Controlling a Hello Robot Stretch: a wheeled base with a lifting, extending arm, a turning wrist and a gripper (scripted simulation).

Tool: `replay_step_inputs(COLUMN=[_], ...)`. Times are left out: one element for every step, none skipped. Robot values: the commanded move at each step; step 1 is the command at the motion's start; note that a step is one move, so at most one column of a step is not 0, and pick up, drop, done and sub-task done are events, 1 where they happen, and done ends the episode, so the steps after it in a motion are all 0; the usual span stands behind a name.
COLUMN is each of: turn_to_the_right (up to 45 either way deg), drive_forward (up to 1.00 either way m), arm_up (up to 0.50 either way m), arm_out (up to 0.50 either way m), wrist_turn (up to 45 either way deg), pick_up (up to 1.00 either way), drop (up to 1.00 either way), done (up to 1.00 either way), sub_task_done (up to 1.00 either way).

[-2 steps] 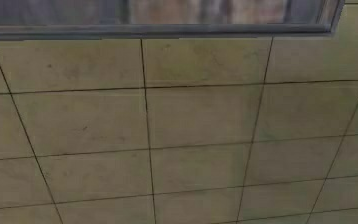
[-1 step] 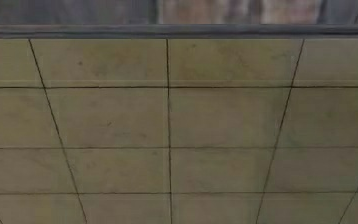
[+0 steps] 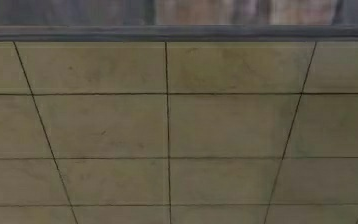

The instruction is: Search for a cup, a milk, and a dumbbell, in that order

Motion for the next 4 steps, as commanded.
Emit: replay_step_inputs(turn_to_the_right=[45.0,45.0,3.0,0.0], drive_forward=[0.0,0.0,0.0,0.9], arm_up=[0.0,0.0,0.0,0.0], arm_out=[0.0,0.0,0.0,0.0], wrist_turn=[0.0,0.0,0.0,0.0], pick_up=[0.0,0.0,0.0,0.0], drop=[0.0,0.0,0.0,0.0], done=[0.0,0.0,0.0,0.0], sub_task_done=[0.0,0.0,0.0,0.0])
